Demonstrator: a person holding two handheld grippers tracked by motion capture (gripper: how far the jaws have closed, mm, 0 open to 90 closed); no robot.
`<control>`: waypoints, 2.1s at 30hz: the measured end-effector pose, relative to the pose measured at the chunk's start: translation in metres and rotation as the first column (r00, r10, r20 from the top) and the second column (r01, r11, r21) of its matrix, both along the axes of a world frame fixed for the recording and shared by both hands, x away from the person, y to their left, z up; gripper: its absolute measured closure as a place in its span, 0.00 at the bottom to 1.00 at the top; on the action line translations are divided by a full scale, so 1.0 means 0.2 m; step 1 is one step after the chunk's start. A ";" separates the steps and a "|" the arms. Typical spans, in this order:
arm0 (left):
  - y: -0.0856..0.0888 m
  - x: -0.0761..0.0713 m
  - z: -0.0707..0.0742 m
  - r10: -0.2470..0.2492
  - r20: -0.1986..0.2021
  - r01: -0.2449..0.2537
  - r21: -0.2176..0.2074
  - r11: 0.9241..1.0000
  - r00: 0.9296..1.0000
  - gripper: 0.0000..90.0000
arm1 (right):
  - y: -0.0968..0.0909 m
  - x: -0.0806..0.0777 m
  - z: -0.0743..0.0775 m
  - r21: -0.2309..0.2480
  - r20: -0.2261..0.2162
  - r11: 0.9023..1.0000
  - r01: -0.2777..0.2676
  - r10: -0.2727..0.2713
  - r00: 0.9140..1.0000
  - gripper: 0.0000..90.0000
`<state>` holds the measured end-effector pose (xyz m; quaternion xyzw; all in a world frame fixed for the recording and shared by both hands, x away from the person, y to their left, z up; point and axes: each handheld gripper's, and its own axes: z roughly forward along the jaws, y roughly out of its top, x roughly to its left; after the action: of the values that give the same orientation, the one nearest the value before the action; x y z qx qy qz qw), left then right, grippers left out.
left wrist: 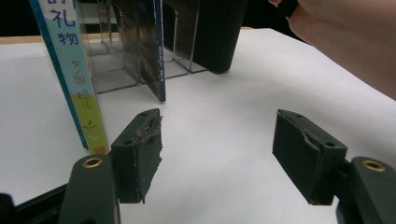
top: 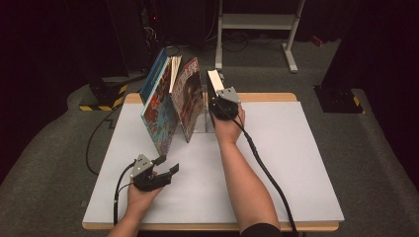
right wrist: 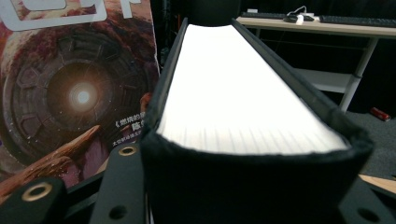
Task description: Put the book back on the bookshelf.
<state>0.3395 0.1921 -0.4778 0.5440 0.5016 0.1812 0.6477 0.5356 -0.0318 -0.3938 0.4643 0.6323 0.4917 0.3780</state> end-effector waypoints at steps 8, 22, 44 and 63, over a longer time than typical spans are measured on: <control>0.00 0.00 -0.01 -0.006 -0.005 0.006 0.009 1.000 1.000 0.37 | 0.00 -0.02 0.00 0.010 -0.016 1.000 0.006 -0.006 1.000 0.55; 0.00 0.01 0.00 -0.005 -0.009 0.005 -0.015 1.000 1.000 0.37 | -0.01 -0.07 0.00 -0.014 -0.004 1.000 0.021 -0.021 1.000 0.58; -0.01 0.00 0.00 -0.020 -0.002 0.020 0.002 1.000 1.000 0.37 | 0.03 -0.06 -0.01 0.010 -0.017 0.996 0.086 -0.086 0.996 0.52; -0.03 -0.01 -0.01 -0.023 0.001 0.023 0.030 0.999 1.000 0.37 | -0.14 -0.20 -0.07 0.111 -0.076 0.989 -0.102 0.111 0.991 0.55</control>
<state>0.3375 0.1851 -0.4801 0.5593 0.4923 0.1817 0.6417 0.4958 -0.0598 -0.4080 0.4695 0.6438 0.5249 0.2994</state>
